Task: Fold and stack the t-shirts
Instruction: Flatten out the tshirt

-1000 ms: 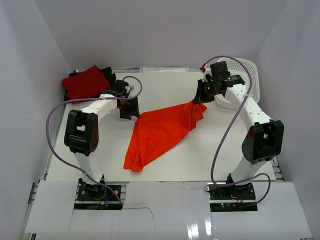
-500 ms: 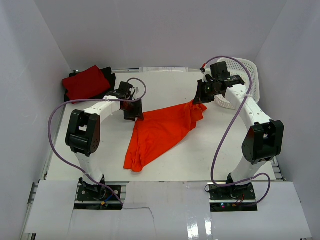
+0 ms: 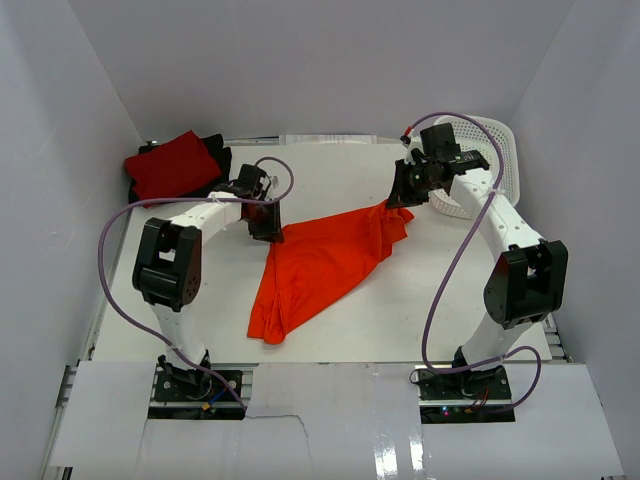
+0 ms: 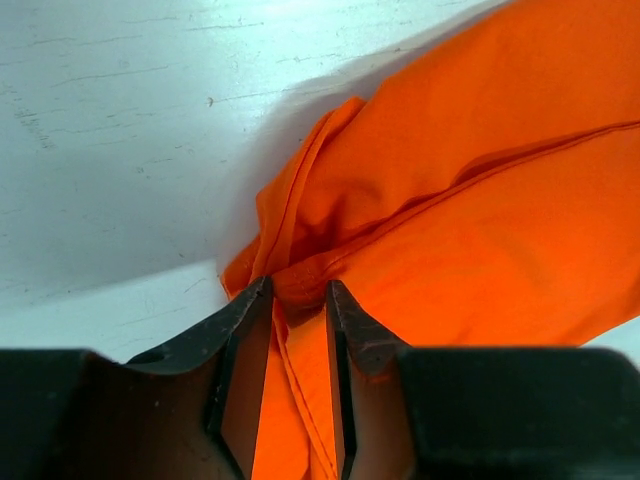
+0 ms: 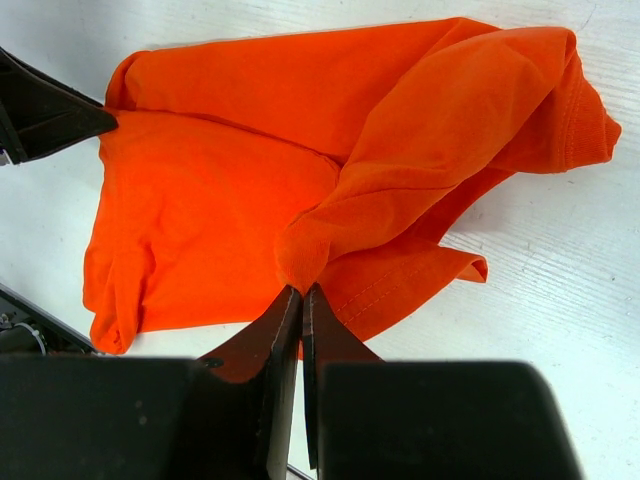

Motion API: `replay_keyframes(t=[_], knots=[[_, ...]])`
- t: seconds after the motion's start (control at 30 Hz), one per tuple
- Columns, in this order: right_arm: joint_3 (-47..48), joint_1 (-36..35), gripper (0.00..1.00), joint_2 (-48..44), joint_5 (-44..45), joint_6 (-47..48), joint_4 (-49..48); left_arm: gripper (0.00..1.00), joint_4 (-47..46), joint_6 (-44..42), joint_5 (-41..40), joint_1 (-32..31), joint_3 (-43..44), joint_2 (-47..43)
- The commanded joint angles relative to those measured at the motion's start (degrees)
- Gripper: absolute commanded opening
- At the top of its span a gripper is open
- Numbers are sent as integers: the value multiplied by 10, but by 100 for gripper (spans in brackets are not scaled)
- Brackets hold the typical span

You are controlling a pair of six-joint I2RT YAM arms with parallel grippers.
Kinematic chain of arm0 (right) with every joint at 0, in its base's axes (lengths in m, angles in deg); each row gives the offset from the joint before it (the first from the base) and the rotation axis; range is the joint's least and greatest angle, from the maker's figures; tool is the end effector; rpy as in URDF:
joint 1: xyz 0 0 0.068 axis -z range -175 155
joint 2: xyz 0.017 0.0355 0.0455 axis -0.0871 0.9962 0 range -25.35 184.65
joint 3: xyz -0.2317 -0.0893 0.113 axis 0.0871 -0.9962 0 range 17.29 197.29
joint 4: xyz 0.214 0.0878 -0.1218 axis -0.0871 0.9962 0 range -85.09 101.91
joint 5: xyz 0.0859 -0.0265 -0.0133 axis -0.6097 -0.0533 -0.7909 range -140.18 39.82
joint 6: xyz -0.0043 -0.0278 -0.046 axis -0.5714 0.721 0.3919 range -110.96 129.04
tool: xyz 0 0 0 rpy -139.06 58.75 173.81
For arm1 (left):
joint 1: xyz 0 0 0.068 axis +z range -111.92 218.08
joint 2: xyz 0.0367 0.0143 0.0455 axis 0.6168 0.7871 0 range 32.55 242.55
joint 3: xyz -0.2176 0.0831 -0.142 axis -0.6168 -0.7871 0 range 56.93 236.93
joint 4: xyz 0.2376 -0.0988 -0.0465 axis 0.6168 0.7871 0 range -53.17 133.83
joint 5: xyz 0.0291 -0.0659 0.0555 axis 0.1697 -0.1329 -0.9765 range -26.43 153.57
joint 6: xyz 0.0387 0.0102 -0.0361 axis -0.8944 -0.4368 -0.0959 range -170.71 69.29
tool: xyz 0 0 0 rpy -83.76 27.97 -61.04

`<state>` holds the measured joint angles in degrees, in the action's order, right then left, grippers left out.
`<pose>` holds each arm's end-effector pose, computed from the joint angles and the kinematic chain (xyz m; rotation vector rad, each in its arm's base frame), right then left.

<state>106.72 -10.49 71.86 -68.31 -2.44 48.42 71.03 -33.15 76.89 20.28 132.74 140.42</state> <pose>0.3549 0.1099 0.3175 -0.2267 2.4873 0.5910 0.3635 -0.1254 0.1860 0.0742 2.7768 -0.4862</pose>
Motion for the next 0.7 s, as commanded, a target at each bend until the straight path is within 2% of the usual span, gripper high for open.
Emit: replay_keyframes(t=[0.0,0.1,0.13,0.3,0.37,0.5,0.67], knots=[[10,-2,8,-24,-2,7,-1,38,-9,-4,19,-2,5,3],[9,-2,8,-25,-2,7,1,12,-9,-5,21,-2,6,1],[9,-2,8,-25,-2,7,2,0,-9,-4,22,-2,6,-2],[8,-2,8,-23,-16,12,3,0,-9,1,77,-2,15,-55],[1,-5,8,-23,-27,18,5,0,-8,10,60,-1,19,-89],[-47,-39,8,-12,-36,41,4,0,39,39,-68,21,58,-188],[-67,-101,8,11,-18,39,-14,0,88,65,-164,76,101,-267]])
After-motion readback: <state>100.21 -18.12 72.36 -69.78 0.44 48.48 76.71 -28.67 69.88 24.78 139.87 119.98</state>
